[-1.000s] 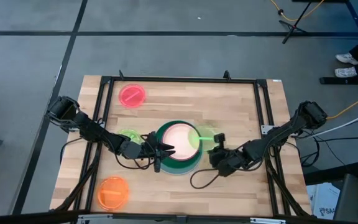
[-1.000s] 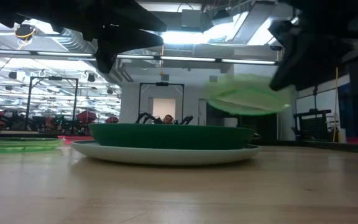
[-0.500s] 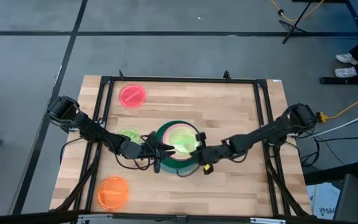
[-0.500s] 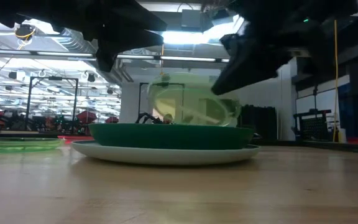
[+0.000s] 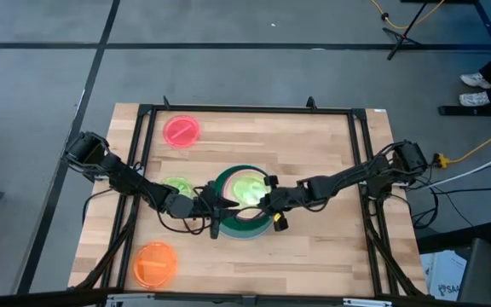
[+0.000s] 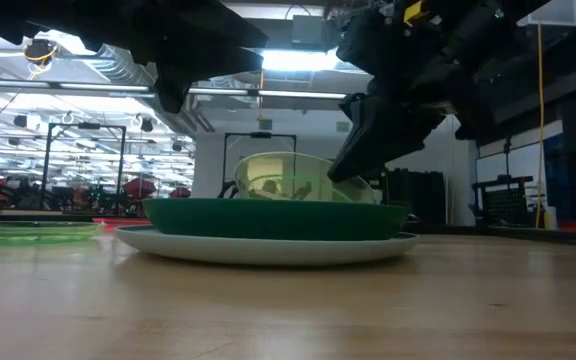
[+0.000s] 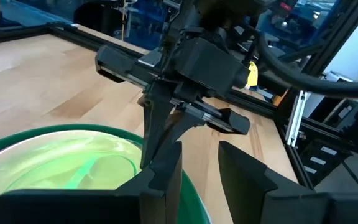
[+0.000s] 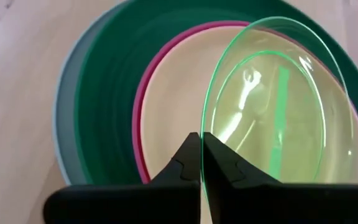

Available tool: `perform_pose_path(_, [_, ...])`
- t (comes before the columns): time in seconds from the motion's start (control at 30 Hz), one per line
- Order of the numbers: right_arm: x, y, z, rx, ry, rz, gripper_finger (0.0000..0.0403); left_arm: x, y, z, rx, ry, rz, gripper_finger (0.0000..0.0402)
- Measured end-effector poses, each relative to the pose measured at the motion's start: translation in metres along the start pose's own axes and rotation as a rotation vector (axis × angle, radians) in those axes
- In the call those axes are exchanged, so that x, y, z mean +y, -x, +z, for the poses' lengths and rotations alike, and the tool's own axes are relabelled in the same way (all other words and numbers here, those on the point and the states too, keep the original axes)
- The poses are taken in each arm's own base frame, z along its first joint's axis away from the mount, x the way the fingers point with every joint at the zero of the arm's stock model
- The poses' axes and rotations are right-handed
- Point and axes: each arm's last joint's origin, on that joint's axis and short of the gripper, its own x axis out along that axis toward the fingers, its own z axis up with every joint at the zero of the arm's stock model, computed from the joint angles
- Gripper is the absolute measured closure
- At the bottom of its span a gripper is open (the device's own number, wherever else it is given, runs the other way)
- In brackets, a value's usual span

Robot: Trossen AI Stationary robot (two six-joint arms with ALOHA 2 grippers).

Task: Stack plastic plates
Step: Stack the right transparent green plate on top of the light orange plate, then stack the transparent green plate on top of the transparent green plate

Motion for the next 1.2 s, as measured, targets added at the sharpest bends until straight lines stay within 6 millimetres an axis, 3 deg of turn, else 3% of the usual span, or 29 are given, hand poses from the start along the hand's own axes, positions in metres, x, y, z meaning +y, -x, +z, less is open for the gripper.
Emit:
perform_pose_path(0.13, [0.0, 0.0, 0.003, -0.026, -0.032, -0.003, 0.0382, -0.001, 0.001, 0.0, 0.001, 0.0, -0.003, 0.0303])
perform_pose_path(0.33, [0.0, 0.001, 0.006, -0.036, -0.033, -0.006, 0.0296, -0.001, 0.001, -0.001, 0.001, 0.0, -0.004, 0.0303])
perform_pose_path(0.53, [0.001, 0.02, 0.015, -0.063, -0.043, 0.038, 0.0236, -0.001, 0.001, -0.001, 0.002, 0.001, -0.006, 0.0303])
perform_pose_path(0.7, [0.003, 0.039, 0.022, -0.099, -0.067, 0.031, 0.0222, 0.001, 0.0, 0.0, -0.003, 0.001, 0.007, 0.0303])
perform_pose_path(0.83, [0.015, 0.05, 0.025, -0.114, -0.067, 0.049, 0.0222, 0.004, -0.002, 0.002, -0.008, 0.007, 0.023, 0.0303])
perform_pose_path(1.2, [0.063, 0.061, -0.002, -0.07, -0.045, 0.005, 0.0221, -0.003, -0.006, 0.006, 0.031, -0.095, -0.05, 0.0297])
